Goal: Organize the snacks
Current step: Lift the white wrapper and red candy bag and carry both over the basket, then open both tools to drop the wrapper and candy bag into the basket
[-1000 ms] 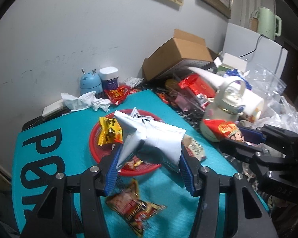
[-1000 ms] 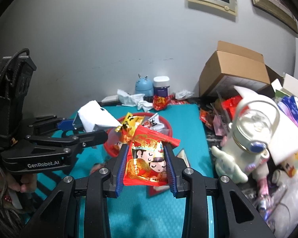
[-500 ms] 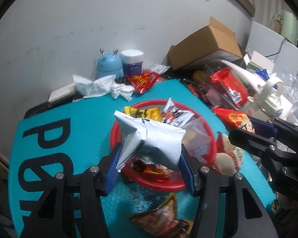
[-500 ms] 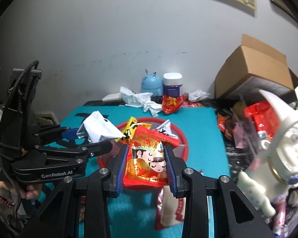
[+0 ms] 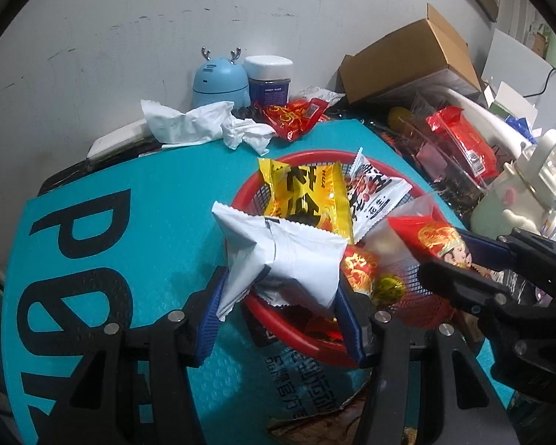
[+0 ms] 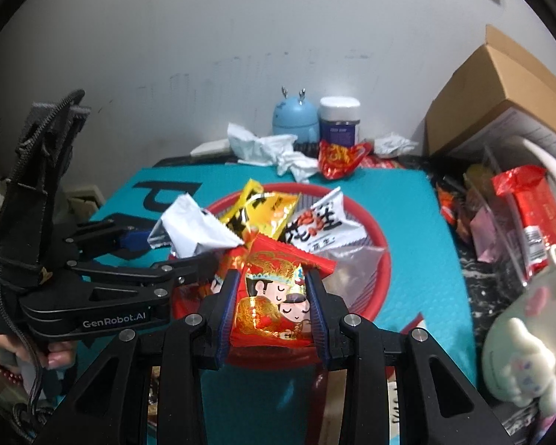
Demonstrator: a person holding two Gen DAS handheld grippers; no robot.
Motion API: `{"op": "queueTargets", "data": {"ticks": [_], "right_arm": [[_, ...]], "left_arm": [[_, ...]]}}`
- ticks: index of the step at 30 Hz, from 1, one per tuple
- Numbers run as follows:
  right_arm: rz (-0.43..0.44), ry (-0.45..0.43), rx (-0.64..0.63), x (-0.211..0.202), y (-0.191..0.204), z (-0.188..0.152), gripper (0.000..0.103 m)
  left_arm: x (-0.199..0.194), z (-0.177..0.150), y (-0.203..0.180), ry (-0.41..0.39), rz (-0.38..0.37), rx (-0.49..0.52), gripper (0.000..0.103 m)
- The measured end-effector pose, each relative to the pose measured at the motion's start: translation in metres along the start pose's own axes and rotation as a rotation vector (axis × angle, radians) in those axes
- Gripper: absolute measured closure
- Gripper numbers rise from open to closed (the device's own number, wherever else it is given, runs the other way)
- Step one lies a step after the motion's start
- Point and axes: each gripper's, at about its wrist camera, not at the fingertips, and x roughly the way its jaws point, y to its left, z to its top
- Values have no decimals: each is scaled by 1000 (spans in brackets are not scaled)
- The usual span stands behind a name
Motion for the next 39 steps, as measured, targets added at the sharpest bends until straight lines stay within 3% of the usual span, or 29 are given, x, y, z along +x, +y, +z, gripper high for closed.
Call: {"op": "queueTargets", "data": {"ticks": [10, 14, 22, 23, 24, 25, 35, 39], "right_arm": [[20, 60, 15, 21, -2, -7, 68], [43, 67, 45, 16, -8, -5, 67], [65, 55, 71, 1, -13, -7, 56], [72, 47, 78, -1, -14, -7, 56], [74, 41, 82, -2, -15, -8, 66], [75, 43, 88, -1, -16, -8, 67], [56, 59, 89, 7, -16, -10, 72], [59, 58, 95, 7, -17, -10, 72]], "left_arm": [[9, -3, -6, 23, 0, 38, 49], [14, -3, 0, 53, -41, -1, 49], [4, -7, -9, 37, -23, 43, 49], [2, -7, -8, 39, -26, 41, 49], [1, -7, -7, 43, -32, 36, 49], [0, -7, -6, 46, -39, 28, 49], [-27, 0, -9, -52, -17, 64, 49], [-23, 2, -10, -49, -31, 61, 49]]}}
